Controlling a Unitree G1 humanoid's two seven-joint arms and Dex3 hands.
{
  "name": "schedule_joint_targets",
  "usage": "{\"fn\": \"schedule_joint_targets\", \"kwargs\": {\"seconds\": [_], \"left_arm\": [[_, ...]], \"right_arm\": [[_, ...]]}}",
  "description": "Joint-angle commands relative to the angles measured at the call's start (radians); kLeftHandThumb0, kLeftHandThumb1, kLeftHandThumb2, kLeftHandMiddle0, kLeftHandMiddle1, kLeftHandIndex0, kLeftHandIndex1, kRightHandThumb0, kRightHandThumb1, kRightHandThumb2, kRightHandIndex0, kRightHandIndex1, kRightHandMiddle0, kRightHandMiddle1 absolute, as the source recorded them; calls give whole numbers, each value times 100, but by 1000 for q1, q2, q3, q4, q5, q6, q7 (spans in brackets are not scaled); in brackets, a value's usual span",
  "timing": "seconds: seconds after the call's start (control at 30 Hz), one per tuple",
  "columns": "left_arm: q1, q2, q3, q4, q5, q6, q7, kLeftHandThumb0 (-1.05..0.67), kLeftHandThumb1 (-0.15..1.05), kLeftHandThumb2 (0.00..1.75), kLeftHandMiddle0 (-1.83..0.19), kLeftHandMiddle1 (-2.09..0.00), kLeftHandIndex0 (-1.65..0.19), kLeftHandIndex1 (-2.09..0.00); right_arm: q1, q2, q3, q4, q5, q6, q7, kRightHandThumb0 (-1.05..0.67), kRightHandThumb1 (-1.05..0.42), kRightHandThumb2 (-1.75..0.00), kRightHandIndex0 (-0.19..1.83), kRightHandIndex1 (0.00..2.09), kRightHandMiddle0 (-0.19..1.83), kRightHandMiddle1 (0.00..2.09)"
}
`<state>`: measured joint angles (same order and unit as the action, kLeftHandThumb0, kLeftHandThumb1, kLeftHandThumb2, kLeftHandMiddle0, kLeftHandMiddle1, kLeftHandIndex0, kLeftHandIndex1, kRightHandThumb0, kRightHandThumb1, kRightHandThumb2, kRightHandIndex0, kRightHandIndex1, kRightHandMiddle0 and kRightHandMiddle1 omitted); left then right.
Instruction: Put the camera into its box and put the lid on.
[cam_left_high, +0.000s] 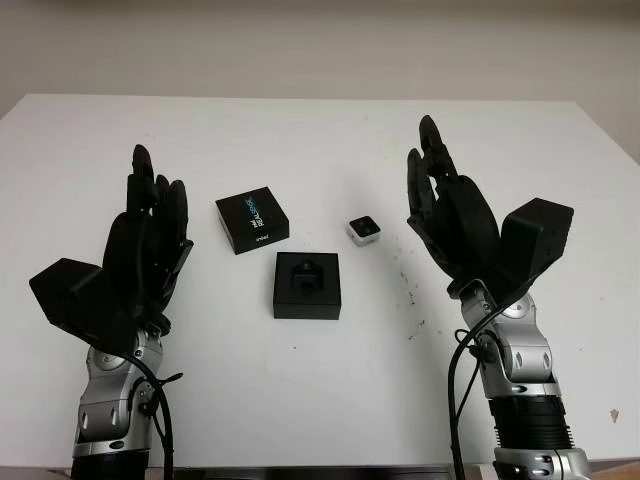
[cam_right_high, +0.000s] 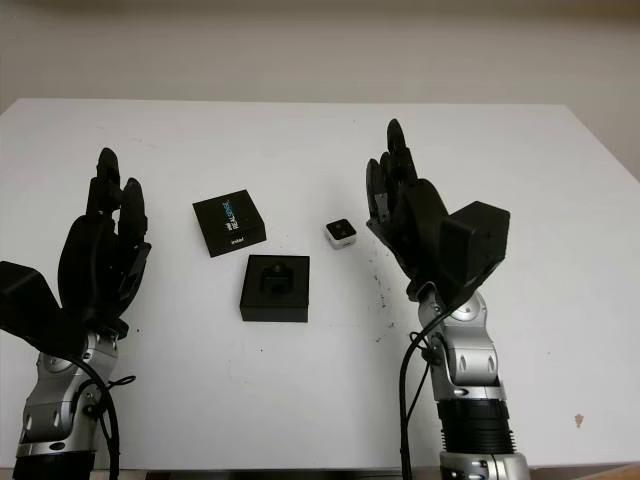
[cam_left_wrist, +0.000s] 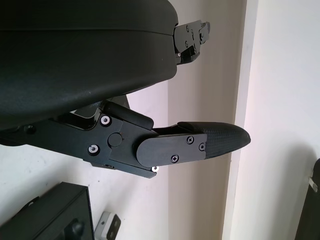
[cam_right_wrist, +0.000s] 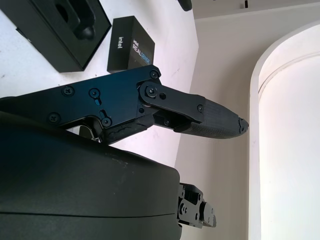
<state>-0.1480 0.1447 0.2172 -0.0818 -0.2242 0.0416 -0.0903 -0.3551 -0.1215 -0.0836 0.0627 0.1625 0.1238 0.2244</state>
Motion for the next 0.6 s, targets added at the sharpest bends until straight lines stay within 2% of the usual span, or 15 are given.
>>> {"fn": "schedule_joint_targets", "kwargs": {"seconds": [0.0,0.33,0.43,0.5,0.57], "left_arm": [[15,2,-6,-31,5,4,-3,-72,105,50,19,0,19,0],[17,-3,-15,-30,12,21,1,-71,105,52,19,0,19,0],[23,-4,-13,-34,9,16,1,-71,105,53,19,0,19,0],[23,-6,-9,-37,5,16,4,-70,105,53,19,0,19,0],[23,-6,-8,-39,6,17,6,-70,105,54,19,0,19,0]], "right_arm": [[11,-5,4,-31,3,-4,3,-74,-105,-69,-19,0,-19,0],[19,-6,-3,-19,18,15,14,-72,-105,-67,-19,0,-19,0],[-6,-30,-25,6,31,3,34,-72,-105,-46,-18,1,-19,0],[-42,-71,-31,41,11,-27,52,-70,-104,-24,-3,9,-2,9],[-96,-138,-23,102,-23,-66,97,-65,-100,-11,11,15,12,19]]}}
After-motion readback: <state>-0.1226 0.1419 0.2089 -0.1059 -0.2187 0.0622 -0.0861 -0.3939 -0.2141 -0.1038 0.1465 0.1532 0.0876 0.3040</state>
